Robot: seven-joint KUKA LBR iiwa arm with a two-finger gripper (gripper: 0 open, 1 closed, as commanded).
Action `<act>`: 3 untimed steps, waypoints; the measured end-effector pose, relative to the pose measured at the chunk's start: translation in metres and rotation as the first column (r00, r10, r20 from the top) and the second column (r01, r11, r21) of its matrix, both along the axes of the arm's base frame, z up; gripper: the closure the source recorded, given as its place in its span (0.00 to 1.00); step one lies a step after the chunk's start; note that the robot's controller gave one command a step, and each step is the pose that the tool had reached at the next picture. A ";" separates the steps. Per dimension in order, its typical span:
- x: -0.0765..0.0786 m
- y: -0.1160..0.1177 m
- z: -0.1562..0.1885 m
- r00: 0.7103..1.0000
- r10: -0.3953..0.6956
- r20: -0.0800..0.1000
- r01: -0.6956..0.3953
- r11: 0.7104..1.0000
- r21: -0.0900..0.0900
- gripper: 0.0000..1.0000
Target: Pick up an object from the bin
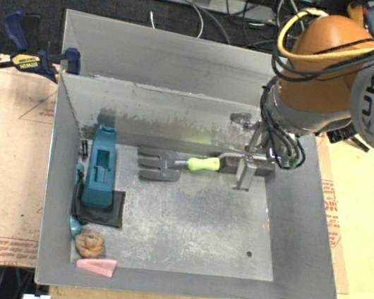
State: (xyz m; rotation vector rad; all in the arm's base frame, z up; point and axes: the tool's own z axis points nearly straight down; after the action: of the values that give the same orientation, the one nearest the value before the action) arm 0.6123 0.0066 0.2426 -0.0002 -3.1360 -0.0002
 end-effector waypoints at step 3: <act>0.029 -0.084 -0.081 0.999 0.041 0.027 -0.041 0.999 -0.003 0.00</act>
Offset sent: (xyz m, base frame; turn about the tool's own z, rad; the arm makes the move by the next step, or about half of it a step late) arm 0.0320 -0.0486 -0.1726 -0.0558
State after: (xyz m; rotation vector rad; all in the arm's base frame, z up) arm 0.6418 -0.0774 0.1620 0.0643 -3.1626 0.0042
